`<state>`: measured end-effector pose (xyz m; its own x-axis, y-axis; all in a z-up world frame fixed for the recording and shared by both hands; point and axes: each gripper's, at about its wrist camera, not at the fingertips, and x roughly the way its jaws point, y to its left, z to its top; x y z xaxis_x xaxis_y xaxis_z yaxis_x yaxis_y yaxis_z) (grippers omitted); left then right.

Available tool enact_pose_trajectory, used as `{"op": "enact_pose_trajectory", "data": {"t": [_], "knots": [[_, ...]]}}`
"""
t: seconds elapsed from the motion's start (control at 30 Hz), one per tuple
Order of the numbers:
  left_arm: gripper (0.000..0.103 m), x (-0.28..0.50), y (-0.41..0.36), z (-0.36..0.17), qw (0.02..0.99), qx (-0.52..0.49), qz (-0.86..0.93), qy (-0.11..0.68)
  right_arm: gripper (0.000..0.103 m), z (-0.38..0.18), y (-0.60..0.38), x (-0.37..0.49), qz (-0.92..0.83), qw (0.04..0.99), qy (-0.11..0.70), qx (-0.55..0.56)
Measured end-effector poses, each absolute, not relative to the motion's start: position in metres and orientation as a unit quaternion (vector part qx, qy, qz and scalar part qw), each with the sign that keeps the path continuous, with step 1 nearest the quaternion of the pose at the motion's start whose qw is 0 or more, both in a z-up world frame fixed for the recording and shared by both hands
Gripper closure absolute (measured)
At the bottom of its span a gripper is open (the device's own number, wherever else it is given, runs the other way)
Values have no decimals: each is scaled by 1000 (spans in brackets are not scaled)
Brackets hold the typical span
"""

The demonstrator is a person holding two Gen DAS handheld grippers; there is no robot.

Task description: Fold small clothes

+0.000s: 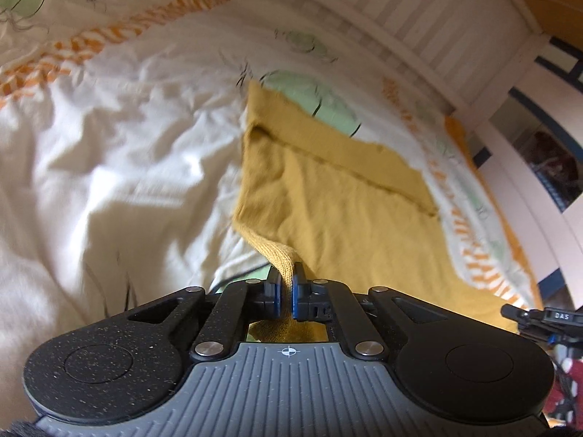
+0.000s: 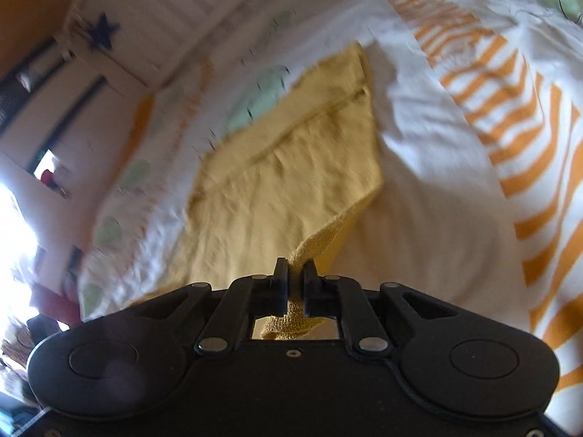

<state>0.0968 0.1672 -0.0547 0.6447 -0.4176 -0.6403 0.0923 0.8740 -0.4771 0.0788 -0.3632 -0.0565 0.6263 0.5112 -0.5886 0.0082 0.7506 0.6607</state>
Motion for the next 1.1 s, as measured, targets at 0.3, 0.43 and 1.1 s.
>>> {"op": "enact_pose_trajectory", "data": {"t": [0.3, 0.43, 1.1], "knots": [[99, 135, 173, -23, 894, -236, -144, 353, 88, -34, -379, 107, 153, 856, 331, 366], [99, 160, 171, -11, 897, -246, -145, 336, 88, -25, -383, 130, 147, 863, 304, 377], [99, 300, 154, -33, 903, -268, -99, 320, 88, -42, -406, 267, 75, 870, 277, 402]]}}
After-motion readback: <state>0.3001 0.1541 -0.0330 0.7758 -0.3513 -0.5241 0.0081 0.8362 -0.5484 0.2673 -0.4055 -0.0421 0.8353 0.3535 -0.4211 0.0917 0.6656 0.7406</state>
